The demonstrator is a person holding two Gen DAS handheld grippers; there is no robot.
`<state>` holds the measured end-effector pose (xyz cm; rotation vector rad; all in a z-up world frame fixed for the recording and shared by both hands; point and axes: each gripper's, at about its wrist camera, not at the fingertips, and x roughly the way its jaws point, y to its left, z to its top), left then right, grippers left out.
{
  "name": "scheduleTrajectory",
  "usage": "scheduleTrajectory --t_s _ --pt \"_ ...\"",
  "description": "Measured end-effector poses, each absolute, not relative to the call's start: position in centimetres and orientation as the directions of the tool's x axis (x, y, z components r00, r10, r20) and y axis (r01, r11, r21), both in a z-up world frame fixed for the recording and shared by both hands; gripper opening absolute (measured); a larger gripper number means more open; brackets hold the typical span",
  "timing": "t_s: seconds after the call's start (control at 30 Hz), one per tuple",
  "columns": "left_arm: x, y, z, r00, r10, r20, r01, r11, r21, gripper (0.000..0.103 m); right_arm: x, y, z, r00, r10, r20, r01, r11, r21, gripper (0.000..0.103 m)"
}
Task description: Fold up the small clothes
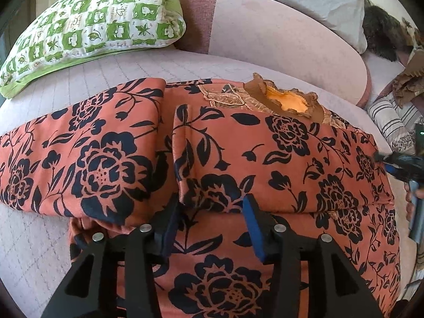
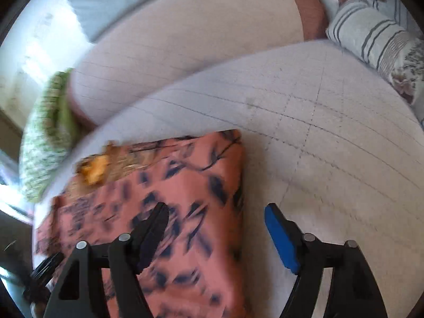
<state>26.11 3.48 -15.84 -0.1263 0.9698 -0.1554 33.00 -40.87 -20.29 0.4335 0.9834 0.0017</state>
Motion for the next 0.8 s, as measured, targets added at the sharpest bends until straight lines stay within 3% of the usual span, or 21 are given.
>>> scheduleTrajectory --t_s 0.1,0.17,0.2,0.23,0.27,0.3,0.37,0.43,0.63,0.8 --pt "25.8 4.2 -15.3 0.55 -0.216 -0.807 0.076 0.975 -0.209 0.048 32.7 -41.7 -20.2 0.583 0.168 -0.795 0.231 0.904 0.36 0.016" --pt "25.0 5.6 -14.1 0.577 -0.25 -0.777 0.06 0.962 -0.265 0.048 31.7 -41.1 -19.4 0.592 0.11 -0.799 0.232 0.926 0.299 0.026" --pt "24.3 6.7 -13.3 0.592 -0.269 -0.759 0.055 0.954 -0.295 0.048 31.1 -40.8 -18.8 0.595 0.077 -0.8 0.232 0.937 0.263 0.043" --pt "23.5 7.9 -12.6 0.609 -0.28 -0.742 0.049 0.947 -0.317 0.048 30.1 -40.4 -18.1 0.607 0.046 -0.793 0.235 0.943 0.235 0.072" --pt "22.6 9.4 -11.8 0.628 -0.294 -0.72 0.043 0.938 -0.345 0.049 28.6 -40.0 -17.3 0.642 0.025 -0.767 0.234 0.946 0.226 0.076" --pt "21.6 11.3 -11.2 0.649 -0.291 -0.703 0.016 0.929 -0.369 0.051 26.9 -40.1 -16.5 0.674 0.027 -0.739 0.22 0.947 0.236 0.076" --pt "19.6 16.2 -10.4 0.699 -0.229 -0.678 -0.092 0.911 -0.403 0.065 22.7 -39.0 -15.3 0.728 0.069 -0.682 0.166 0.947 0.274 0.076" --pt "18.3 21.0 -10.7 0.73 -0.18 -0.66 -0.206 0.862 -0.463 0.067 19.6 -38.0 -15.1 0.754 0.113 -0.648 0.124 0.943 0.308 0.076" --pt "18.5 34.5 -15.1 0.68 0.0 -0.733 -0.55 0.662 -0.51 0.068 13.1 -34.0 -18.1 0.742 0.184 -0.644 0.047 0.945 0.324 0.077" --pt "19.6 38.4 -16.4 0.69 0.004 -0.724 -0.616 0.529 -0.584 0.066 12.6 -33.1 -19.4 0.725 0.207 -0.657 0.026 0.945 0.326 0.077"
